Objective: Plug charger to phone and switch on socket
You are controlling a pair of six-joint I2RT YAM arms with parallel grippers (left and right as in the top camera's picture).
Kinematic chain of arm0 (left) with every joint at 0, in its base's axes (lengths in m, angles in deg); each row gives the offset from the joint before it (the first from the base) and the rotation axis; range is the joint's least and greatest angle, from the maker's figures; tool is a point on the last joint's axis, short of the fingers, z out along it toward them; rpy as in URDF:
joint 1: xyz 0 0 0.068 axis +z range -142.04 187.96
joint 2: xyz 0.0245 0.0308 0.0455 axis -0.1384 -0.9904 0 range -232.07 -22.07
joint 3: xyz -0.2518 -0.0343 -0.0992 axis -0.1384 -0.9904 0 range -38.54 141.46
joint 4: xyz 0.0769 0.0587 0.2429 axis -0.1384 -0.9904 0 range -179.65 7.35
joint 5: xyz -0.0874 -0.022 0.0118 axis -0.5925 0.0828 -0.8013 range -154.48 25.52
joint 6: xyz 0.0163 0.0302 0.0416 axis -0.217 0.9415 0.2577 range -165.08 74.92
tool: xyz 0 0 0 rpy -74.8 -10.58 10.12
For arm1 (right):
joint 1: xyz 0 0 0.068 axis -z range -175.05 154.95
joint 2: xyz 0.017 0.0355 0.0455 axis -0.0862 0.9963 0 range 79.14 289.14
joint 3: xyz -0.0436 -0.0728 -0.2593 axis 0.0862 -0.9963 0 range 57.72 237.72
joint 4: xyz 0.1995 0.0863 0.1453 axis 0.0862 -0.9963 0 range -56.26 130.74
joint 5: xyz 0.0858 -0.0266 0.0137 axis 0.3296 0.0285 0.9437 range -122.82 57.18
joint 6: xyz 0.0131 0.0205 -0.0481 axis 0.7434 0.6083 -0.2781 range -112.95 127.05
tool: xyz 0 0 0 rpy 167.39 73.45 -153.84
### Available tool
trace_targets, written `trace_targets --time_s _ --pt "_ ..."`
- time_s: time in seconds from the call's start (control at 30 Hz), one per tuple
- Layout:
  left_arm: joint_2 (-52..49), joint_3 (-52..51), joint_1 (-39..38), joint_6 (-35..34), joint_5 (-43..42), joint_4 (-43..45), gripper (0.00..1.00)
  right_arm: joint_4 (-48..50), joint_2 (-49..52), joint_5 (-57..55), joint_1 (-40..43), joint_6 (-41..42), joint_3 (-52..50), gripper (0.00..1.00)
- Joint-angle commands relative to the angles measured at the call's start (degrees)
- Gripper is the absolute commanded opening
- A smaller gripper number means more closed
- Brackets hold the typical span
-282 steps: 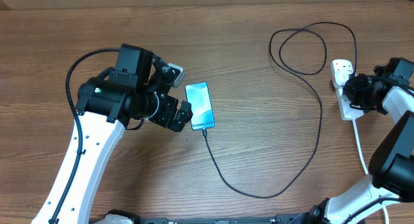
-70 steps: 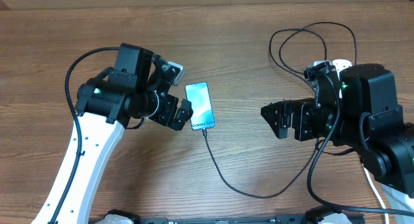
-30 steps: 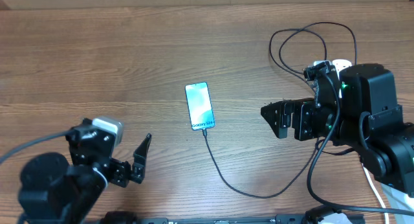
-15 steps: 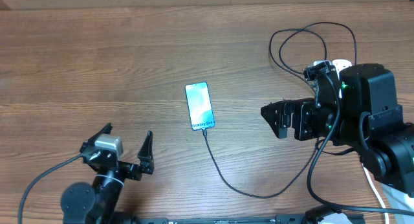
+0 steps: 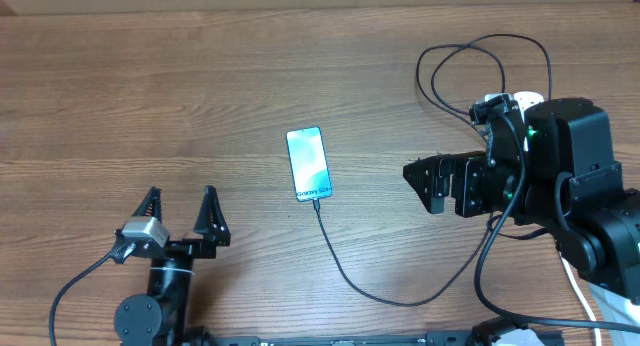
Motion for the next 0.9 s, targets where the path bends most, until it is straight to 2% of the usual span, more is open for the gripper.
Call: trace_targets --time_s 0.0,0.1,0.2,0.4,0.53,0.87 --pt "0.7 -4.2 1.2 -4.8 1.2 2.8 1.00 0.2 -0.1 -0.1 -0.3 -0.3 0.8 1.00" --pt "0.8 -8.2 1.4 -9.0 1.2 6.7 1.00 0.2 -0.1 -0.1 -0.3 -0.3 0.8 1.00" --pt "0.8 -8.9 1.4 -10.4 1.3 5.9 1.00 0.2 -0.1 -0.1 -0.3 -0.3 0.8 1.00" --pt "0.8 -8.9 1.4 -9.7 2.6 -2.0 0.99 0.2 -0.1 -0.1 -0.3 -0.3 0.8 1.00" --pt "0.8 -8.9 1.3 -2.9 2.6 -1.5 1.00 0.2 -0.1 -0.1 -0.3 -0.3 0.8 1.00" --pt "0.7 -8.9 1.3 -2.5 2.6 -1.5 0.99 0.2 -0.1 -0.1 -0.3 -0.3 0.8 1.00"
